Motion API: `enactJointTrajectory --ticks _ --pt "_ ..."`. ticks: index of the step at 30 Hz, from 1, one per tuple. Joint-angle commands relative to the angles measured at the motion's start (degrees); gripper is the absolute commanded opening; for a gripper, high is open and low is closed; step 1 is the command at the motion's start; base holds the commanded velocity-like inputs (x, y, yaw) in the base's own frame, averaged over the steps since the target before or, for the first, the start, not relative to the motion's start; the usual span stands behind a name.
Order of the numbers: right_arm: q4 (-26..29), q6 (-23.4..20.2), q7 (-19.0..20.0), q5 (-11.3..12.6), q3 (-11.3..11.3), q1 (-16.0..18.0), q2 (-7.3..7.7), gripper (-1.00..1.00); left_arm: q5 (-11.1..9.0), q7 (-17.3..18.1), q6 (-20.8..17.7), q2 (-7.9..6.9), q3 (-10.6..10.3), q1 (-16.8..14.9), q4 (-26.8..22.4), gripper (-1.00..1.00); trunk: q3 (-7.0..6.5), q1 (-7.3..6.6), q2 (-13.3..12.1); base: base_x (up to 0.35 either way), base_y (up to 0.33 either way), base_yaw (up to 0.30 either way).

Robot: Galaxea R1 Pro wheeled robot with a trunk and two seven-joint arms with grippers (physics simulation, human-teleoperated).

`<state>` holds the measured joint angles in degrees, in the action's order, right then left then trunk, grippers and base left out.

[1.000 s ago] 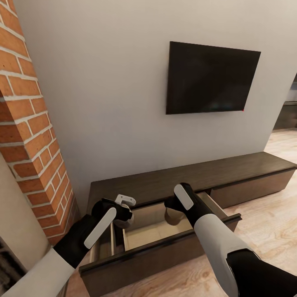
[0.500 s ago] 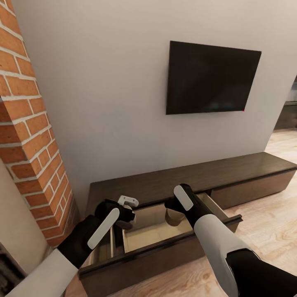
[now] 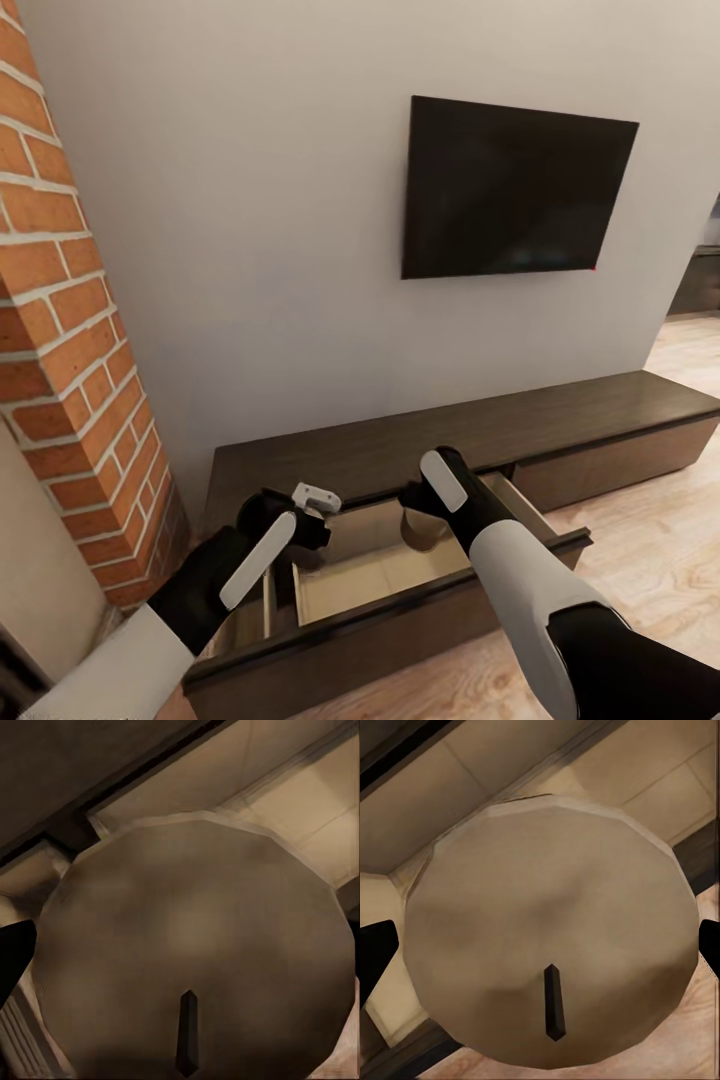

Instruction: Place each of the two pumpkins and all three candles from the living room inside a cabinet in the living room (use any cabinet), then make sure every cabinet is closed, and position the cauldron so it is next to a table in the living room.

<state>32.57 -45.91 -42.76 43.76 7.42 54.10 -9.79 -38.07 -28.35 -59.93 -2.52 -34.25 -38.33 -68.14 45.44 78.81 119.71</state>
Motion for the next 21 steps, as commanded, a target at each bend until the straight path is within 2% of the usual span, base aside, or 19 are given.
enactJointTrajectory --ticks 1,6,13,18,21 --pt "-0.17 0.09 -0.40 0.71 0.38 0.05 0.04 -1.00 -0.57 -0.56 -0.07 0.19 -0.17 -0.08 0.75 -1.00 0.05 -0.01 0.03 0.036 -0.102 0.000" --pt "-1.04 -0.22 -0.40 0.80 1.10 0.05 -0.09 -1.00 -0.54 -0.56 -0.07 1.57 -0.19 -0.08 4.22 -1.00 0.05 -0.01 0.03 0.016 -0.046 0.000" --pt "-1.25 -0.61 -0.35 0.87 1.35 0.05 -0.21 -1.00 -0.52 -0.57 -0.07 1.94 -0.20 -0.08 5.03 -1.00 0.05 -0.01 0.03 0.003 -0.008 0.000" --pt "-1.33 -0.74 -0.12 1.05 3.37 0.05 -0.21 -1.00 -0.52 -0.57 -0.07 1.98 -0.20 -0.08 4.94 -1.00 0.05 -0.01 0.03 0.006 -0.001 0.000" --pt "-1.91 -0.76 1.63 1.12 5.45 0.05 -0.21 -1.00 -0.52 -0.57 -0.07 1.99 -0.20 -0.08 4.82 -1.00 0.05 -0.01 0.03 0.103 0.000 0.000"
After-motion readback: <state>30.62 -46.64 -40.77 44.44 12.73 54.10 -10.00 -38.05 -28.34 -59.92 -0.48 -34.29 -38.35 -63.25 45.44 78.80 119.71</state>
